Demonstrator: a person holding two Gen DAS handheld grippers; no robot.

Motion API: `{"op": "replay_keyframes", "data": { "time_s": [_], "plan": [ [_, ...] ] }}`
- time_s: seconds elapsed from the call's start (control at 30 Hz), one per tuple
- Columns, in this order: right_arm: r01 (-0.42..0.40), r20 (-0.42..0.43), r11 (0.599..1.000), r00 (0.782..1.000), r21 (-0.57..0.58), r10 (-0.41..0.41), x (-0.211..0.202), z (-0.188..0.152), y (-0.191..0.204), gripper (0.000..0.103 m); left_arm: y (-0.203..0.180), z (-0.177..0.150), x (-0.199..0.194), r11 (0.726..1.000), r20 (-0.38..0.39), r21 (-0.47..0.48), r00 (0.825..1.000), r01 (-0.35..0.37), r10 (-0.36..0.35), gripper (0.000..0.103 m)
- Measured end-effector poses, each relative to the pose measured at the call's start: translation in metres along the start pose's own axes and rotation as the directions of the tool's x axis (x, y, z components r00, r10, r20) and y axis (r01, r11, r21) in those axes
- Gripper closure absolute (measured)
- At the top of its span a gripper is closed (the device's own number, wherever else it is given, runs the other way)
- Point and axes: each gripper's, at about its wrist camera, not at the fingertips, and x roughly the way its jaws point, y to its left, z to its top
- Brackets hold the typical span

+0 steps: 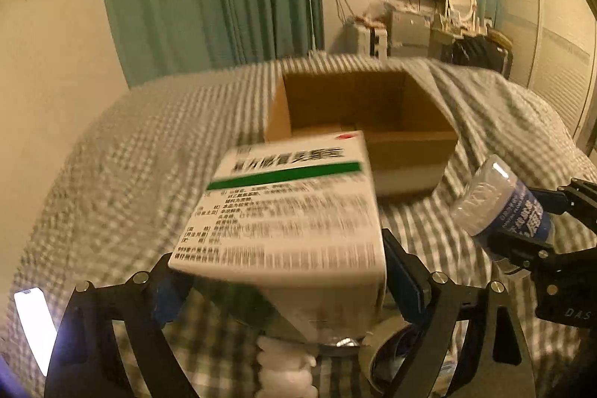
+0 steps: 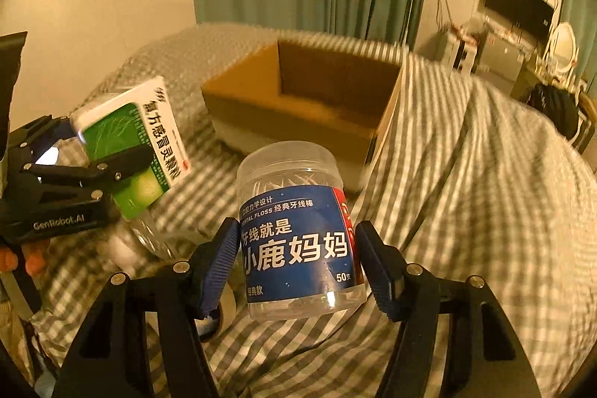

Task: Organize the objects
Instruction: 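Carry both items over the cardboard box and open both tools to drop them in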

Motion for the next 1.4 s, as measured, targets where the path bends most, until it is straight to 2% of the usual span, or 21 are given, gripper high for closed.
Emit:
{"op": "replay_keyframes", "data": {
  "time_s": [0.2,0.33,0.47,0.6,0.77,0.8,0.83,0.87,0.93,1.0,1.13,1.17,1.23,1.27,1.3,1.4],
  "plan": [
    [0.040,0.136,0.999,0.990,-0.037,-0.034,-0.040,0.044,-0.002,0.039,0.007,0.054,-0.031,1.000,0.116,0.009,0.993,-0.013,0.012,0.017],
    [0.065,0.206,0.997,0.977,-0.043,-0.055,-0.049,0.081,-0.011,0.039,0.005,0.088,-0.033,1.000,0.164,0.026,0.986,-0.010,0.006,0.018],
    [0.070,0.242,0.997,0.968,-0.032,-0.060,-0.042,0.114,-0.019,0.040,0.002,0.122,-0.020,1.000,0.198,0.026,0.980,-0.013,0.008,0.018],
    [0.067,0.260,0.998,0.964,-0.014,-0.061,-0.027,0.143,-0.030,0.042,0.004,0.149,0.006,1.000,0.194,0.014,0.981,-0.007,0.004,0.018],
    [0.058,0.231,0.998,0.971,-0.009,-0.055,0.015,0.171,-0.043,0.044,-0.004,0.166,0.042,0.998,0.180,0.048,0.984,-0.026,0.017,0.018],
    [0.061,0.213,0.998,0.975,-0.012,-0.057,0.029,0.175,-0.043,0.050,-0.005,0.168,0.054,0.998,0.169,0.053,0.986,-0.022,0.013,0.018],
    [0.061,0.195,0.998,0.979,-0.018,-0.057,0.044,0.177,-0.045,0.067,-0.007,0.169,0.063,0.998,0.160,0.055,0.987,-0.020,0.011,0.018],
    [0.056,0.171,0.998,0.984,-0.030,-0.050,0.059,0.179,-0.046,0.090,-0.009,0.170,0.077,0.998,0.144,0.059,0.990,-0.015,0.007,0.018],
    [0.064,0.122,0.998,0.991,-0.023,-0.061,0.091,0.179,-0.052,0.090,-0.012,0.167,0.099,0.998,0.112,0.058,0.994,-0.010,0.003,0.018],
    [0.061,0.085,0.998,0.995,-0.004,-0.060,0.117,0.176,-0.058,0.090,-0.017,0.159,0.118,0.998,0.076,0.055,0.997,0.003,-0.007,0.018],
    [0.021,0.084,0.999,0.996,0.026,-0.023,0.129,0.166,-0.066,0.089,-0.027,0.144,0.151,0.997,0.011,0.063,0.999,0.032,-0.033,0.018],
    [0.014,0.087,0.999,0.996,0.030,-0.017,0.131,0.168,-0.069,0.086,-0.028,0.143,0.154,0.997,0.010,0.071,0.999,0.032,-0.032,0.017],
    [0.002,0.118,0.999,0.993,0.053,-0.008,0.127,0.168,-0.073,0.069,-0.037,0.141,0.155,0.994,0.020,0.109,1.000,0.015,-0.017,0.014],
    [-0.004,0.138,0.998,0.990,0.066,-0.005,0.124,0.168,-0.075,0.052,-0.040,0.140,0.153,0.993,0.022,0.121,1.000,0.014,-0.016,0.012],
    [-0.011,0.165,0.997,0.986,0.082,-0.003,0.118,0.170,-0.077,0.042,-0.045,0.141,0.151,0.992,0.022,0.126,1.000,0.015,-0.017,0.011],
    [-0.013,0.243,0.996,0.970,0.090,-0.009,0.103,0.176,-0.076,0.038,-0.052,0.147,0.148,0.992,0.020,0.129,1.000,-0.013,0.011,0.003]
  ]
}}
